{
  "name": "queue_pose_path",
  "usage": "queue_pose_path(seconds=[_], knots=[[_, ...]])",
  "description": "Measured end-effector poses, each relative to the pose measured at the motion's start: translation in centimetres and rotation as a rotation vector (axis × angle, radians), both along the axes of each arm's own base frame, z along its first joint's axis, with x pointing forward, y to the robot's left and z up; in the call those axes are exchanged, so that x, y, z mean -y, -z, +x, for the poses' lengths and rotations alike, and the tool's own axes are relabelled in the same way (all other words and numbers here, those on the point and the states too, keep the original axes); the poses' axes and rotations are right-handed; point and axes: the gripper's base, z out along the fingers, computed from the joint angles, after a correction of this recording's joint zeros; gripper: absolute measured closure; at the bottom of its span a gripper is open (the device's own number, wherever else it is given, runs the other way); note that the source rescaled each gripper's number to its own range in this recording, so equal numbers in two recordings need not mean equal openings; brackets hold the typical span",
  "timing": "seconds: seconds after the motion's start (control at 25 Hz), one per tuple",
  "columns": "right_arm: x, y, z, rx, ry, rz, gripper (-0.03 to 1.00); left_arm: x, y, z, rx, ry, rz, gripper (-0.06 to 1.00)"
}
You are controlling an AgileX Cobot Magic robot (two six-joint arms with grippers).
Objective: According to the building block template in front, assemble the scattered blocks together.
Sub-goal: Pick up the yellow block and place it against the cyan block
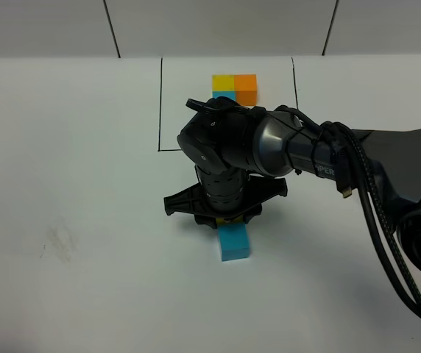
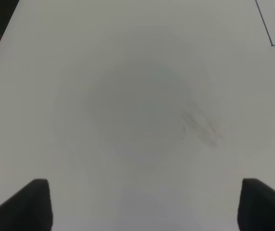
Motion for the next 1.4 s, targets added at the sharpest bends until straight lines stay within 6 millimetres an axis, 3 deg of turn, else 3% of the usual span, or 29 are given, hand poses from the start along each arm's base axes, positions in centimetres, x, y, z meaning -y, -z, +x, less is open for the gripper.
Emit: queue_pose_path(seconds=[0.2, 1.04, 1.12, 1.28, 1.4], knots=[[-0.1, 1.3, -0.1, -0.03, 0.008, -0.011, 0.72, 0.0, 0.0, 0.0, 0.0, 0.0, 0.0, 0.29], [-0.2, 1.5, -0.3, -0.054, 0.024, 0.0, 0.72, 0.0, 0.0, 0.0, 0.0, 0.0, 0.0, 0.29], [-0.2, 1.6, -0.3, -0.058, 0.023, -0.003, 0.64, 0.0, 0.0, 0.0, 0.0, 0.0, 0.0, 0.29], [0.0, 1.5, -0.1, -0.042, -0.023, -0.032, 0.33, 0.0, 0.0, 0.0, 0.0, 0.0, 0.0, 0.29], [0.2, 0.8, 0.1, -0.008, -0.09, -0.048, 0.18, 0.0, 0.0, 0.0, 0.0, 0.0, 0.0, 0.29]])
